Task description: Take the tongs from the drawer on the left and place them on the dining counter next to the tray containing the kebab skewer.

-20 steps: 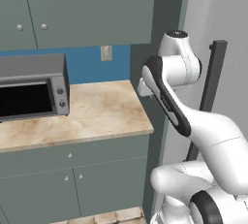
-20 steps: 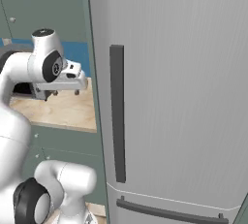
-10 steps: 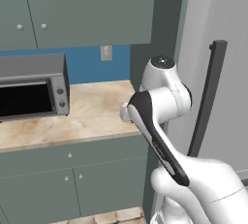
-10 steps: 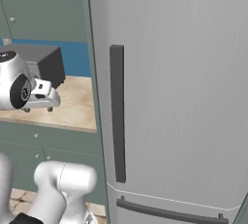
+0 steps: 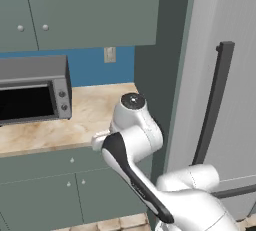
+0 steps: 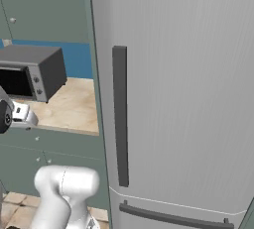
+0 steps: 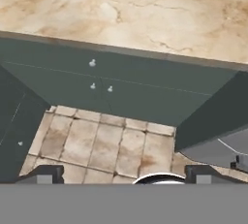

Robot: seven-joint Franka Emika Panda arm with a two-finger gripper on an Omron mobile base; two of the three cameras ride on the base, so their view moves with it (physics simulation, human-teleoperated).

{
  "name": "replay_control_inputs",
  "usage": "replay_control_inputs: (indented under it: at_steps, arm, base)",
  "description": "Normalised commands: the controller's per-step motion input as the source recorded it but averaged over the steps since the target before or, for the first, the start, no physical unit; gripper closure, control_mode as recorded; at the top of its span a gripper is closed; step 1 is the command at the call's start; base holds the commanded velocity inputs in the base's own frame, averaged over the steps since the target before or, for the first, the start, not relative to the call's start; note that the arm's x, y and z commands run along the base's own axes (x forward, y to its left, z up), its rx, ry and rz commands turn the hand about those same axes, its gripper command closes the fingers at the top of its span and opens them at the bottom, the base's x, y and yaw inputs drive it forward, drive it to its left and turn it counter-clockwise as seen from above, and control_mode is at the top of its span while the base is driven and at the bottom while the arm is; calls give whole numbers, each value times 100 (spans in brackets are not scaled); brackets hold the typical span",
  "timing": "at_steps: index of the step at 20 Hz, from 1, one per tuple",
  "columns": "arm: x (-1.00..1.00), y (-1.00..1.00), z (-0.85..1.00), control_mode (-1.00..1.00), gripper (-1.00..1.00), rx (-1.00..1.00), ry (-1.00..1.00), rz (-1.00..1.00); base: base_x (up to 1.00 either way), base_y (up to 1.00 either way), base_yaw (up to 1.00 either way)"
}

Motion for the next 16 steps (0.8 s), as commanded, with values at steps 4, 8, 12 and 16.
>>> replay_control_inputs:
  at_steps: [4, 8, 12, 16]
  arm:
    - [0, 100, -64, -100, -100, 12, -2, 0]
    - [0, 85, -60, -100, -100, 17, -12, 0]
    - [3, 84, -50, -100, -100, 15, -23, -4]
    - [19, 77, -27, -100, -100, 12, -32, -7]
  base:
    - [0, 0, 0]
    - [0, 0, 0]
    - [0, 0, 0]
    - [0, 0, 0]
